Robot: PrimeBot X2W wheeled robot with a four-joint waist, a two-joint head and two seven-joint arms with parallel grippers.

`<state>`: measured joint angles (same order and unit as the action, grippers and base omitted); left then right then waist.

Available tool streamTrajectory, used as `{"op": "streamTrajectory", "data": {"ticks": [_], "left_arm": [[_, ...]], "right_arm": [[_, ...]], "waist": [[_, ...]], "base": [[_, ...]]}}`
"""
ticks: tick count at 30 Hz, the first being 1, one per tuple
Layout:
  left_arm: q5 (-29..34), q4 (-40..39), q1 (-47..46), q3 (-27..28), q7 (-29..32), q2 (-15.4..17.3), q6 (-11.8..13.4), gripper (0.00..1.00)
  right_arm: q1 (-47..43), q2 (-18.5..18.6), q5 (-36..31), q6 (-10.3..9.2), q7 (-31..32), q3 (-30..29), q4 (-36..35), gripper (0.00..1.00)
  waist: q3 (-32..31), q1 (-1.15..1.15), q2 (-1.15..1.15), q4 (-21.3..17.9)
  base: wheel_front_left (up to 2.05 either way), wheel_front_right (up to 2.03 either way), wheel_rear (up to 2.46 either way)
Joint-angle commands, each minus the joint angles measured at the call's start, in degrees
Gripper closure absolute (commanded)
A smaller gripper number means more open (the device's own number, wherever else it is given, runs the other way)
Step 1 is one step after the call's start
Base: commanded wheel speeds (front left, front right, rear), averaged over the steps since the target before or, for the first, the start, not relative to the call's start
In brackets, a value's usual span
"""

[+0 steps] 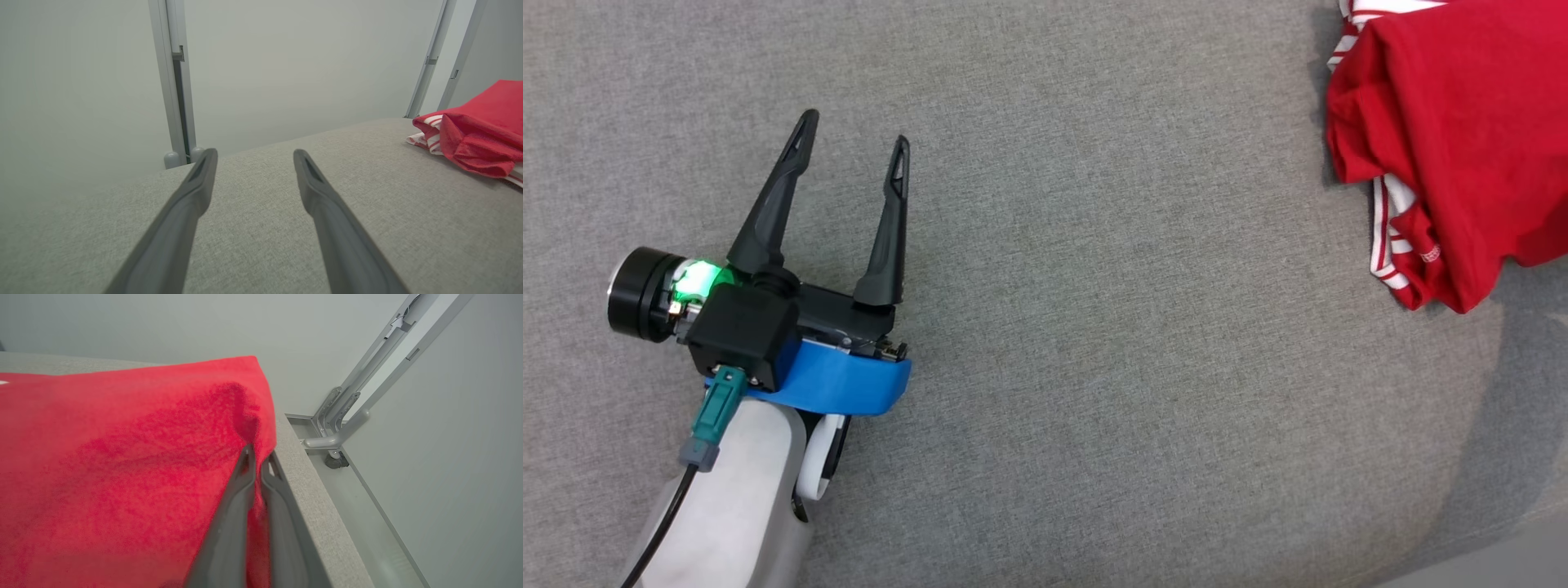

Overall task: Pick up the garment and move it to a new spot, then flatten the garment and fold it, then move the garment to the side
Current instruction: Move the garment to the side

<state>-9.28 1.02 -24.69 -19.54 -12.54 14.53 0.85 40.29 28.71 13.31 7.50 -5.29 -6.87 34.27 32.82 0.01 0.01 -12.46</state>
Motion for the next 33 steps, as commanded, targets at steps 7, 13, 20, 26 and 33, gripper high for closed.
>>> {"op": "streamTrajectory", "data": {"ticks": [7,13,20,26,33], "left_arm": [[0.3,0.7,-1.7,-1.1,-0.7,-0.3,-0.3,0.00],[-0.6,2.1,0.3,-1.3,-1.2,-0.6,-0.1,0.00],[-2.6,3.9,5.1,-0.2,-1.7,-1.0,1.6,0.00],[-4.7,6.0,9.7,1.2,-2.1,-1.7,3.2,0.00],[-6.8,7.9,14.4,3.6,-2.3,-1.7,5.3,0.00]], "right_arm": [[-0.1,-3.6,-7.2,-0.02,-1.2,-7.6,4.4,0.00],[-4.4,-9.4,-11.6,-0.02,-5.7,-14.1,1.8,0.00],[-15.7,-18.5,-10.5,-0.02,-8.6,-12.8,-11.4,0.00],[-25.8,-23.7,-9.4,-0.02,-7.1,-6.3,-22.5,0.00],[-31.9,-25.4,-6.6,-0.02,-4.7,1.3,-29.1,0.00]], "waist": [[-0.4,-0.01,-0.01,0.5],[-4.0,-0.01,-0.01,0.3],[-11.1,-0.01,-0.01,1.1],[-16.8,-0.01,-0.01,3.5],[-21.8,-0.01,-0.01,7.2]], "base": [[0.00,0.00,0.00],[0.00,0.00,0.00],[0.00,0.00,0.00],[0.00,0.00,0.00],[0.00,0.00,0.00]]}}
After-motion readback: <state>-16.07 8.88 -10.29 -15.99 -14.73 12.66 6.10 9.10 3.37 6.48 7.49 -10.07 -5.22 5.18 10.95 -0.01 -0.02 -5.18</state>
